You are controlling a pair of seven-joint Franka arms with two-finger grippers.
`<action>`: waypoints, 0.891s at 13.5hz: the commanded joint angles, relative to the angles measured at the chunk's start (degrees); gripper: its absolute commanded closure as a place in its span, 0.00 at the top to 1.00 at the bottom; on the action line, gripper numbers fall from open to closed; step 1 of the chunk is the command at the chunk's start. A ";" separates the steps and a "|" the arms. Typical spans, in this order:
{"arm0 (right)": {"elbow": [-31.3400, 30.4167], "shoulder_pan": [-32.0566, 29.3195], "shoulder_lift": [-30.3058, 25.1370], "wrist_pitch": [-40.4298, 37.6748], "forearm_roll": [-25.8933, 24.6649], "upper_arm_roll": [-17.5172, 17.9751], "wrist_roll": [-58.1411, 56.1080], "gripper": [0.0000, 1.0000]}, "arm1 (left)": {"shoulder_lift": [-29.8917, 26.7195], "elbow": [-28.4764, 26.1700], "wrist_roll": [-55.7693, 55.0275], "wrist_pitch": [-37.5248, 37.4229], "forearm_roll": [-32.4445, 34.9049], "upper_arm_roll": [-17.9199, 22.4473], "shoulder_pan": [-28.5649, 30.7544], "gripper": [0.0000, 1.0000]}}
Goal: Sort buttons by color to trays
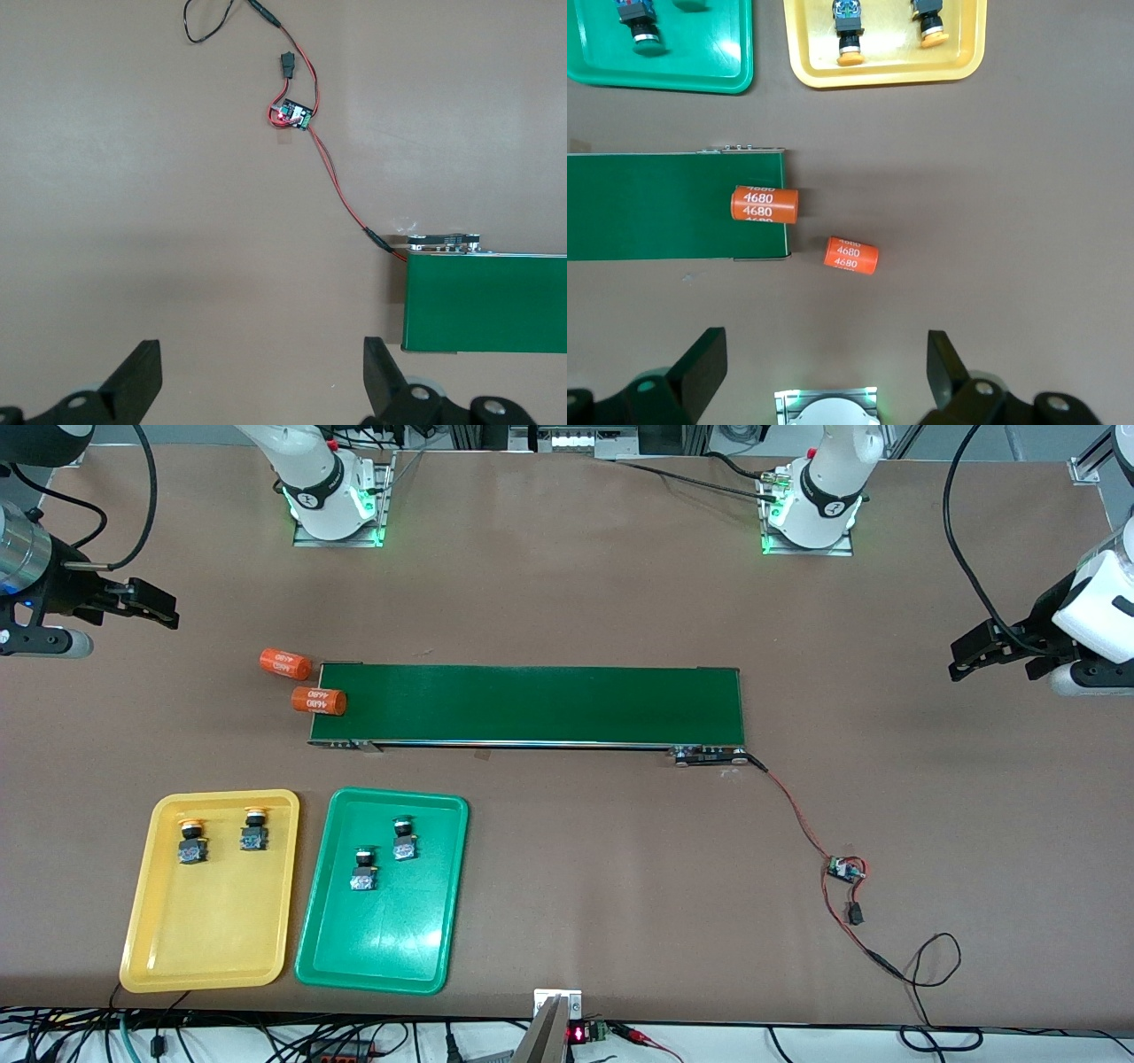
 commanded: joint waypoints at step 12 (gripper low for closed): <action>1.74 -0.14 0.73 -1.39 0.90 0.01 -0.66 1.00 | -1.11 -0.18 0.59 -1.23 1.01 -0.80 0.24 1.00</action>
